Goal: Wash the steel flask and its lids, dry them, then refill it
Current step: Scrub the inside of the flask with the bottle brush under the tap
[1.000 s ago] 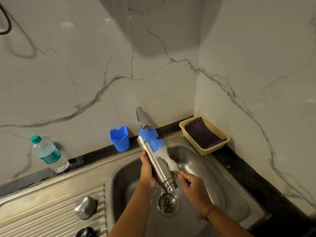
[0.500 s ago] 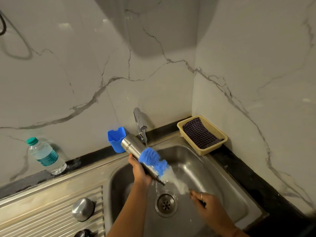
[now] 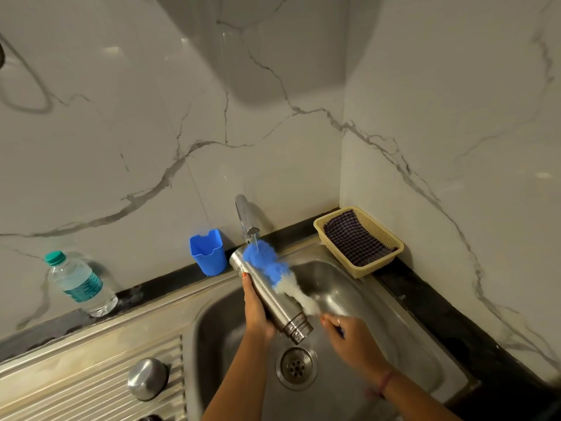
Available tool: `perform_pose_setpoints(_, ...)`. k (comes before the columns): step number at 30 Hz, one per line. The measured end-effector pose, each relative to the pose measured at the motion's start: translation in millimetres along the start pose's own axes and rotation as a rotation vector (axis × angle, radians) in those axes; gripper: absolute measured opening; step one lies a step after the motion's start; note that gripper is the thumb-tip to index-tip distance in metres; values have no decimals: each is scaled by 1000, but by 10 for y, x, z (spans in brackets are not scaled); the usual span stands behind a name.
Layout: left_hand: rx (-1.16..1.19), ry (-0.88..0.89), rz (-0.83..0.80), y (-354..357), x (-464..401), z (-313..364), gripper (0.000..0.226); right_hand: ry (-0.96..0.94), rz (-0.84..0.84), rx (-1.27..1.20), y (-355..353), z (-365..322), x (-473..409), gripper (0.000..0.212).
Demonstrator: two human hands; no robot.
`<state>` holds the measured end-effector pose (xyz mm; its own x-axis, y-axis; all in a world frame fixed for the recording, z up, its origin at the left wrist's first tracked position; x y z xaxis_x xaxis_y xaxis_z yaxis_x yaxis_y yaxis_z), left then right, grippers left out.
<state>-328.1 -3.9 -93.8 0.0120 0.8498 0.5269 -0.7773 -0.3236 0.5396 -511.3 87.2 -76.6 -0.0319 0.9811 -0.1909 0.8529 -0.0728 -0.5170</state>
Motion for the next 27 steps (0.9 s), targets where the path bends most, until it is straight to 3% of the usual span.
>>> perform_pose_setpoints(5, 11, -27, 64, -31, 12, 73, 75, 18, -57, 3, -183, 198, 510, 29)
perform_pose_setpoints(10, -59, -41, -28, 75, 53, 14, 81, -27, 4, 45, -67, 13, 8, 22)
perform_pose_setpoints(14, -132, -42, -17, 106, 79, -5, 79, -75, 7, 65, -5, -216, -411, 29)
perform_pose_setpoints(18, -116, -47, 29, 9, 50, 17, 78, -147, -53, 177, -51, -57, -275, 29)
perform_pose_setpoints(23, -118, -49, 88, -69, 31, -8, 93, -118, -12, 147, -117, 189, 223, 26)
perform_pose_setpoints(27, -181, -73, 60, -20, 56, -63, 107, -50, 17, 71, -97, 93, 2, 27)
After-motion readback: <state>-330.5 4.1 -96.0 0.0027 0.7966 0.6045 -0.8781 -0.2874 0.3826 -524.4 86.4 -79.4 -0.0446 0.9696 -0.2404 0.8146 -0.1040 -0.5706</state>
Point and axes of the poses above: each hand's wrist, its own x-axis away from the middle knuckle, its own y-axis out of the palm, z = x × y, the point moved 1 cm from there along -x, towards the middle knuckle, and after that the axes turned 5 degrees about -y, right-handed, at the moved point
